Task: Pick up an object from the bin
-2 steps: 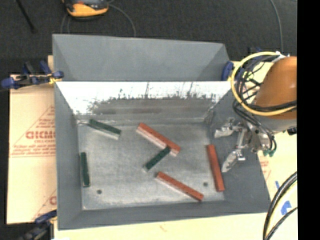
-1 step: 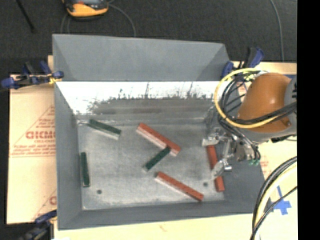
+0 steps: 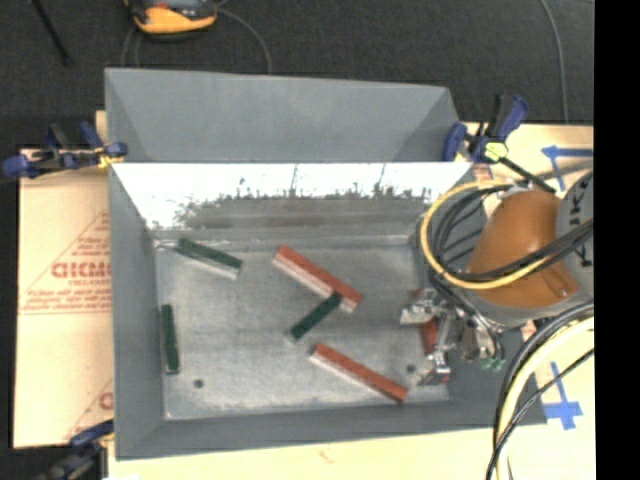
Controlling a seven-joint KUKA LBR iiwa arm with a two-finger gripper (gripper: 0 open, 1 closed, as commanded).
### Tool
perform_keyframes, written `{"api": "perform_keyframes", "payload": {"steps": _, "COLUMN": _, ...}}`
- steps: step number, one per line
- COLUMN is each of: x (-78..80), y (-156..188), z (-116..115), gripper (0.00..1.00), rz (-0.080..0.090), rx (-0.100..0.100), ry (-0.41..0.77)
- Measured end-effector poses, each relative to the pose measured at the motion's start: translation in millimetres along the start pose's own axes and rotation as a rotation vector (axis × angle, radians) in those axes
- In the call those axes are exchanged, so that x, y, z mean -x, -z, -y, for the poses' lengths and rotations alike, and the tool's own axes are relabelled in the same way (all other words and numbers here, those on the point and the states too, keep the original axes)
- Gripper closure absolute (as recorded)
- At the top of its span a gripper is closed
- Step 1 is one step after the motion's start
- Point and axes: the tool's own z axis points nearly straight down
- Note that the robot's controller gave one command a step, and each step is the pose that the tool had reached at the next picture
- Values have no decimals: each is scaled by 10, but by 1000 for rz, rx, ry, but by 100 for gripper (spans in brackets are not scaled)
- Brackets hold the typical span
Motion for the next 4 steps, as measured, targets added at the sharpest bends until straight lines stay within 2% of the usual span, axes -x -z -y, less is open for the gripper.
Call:
{"api": "perform_keyframes", "payload": {"steps": 1, "x": -72, "y": -100, "z": -128, "gripper": 0, "rz": 10, "rx": -11, "ry": -62}}
{"api": "perform_keyframes", "payload": {"steps": 2, "x": -99, "y": -183, "z": -241, "gripper": 0, "rz": 10, "rx": -8, "ry": -144}}
{"api": "perform_keyframes", "payload": {"steps": 3, "x": -48, "y": -184, "z": -520, "gripper": 0, "rz": 9, "rx": -11, "ry": -176}}
{"api": "perform_keyframes", "payload": {"steps": 4, "x": -160, "y": -164, "z": -769, "gripper": 0, "rz": 4, "rx": -3, "ry": -193}}
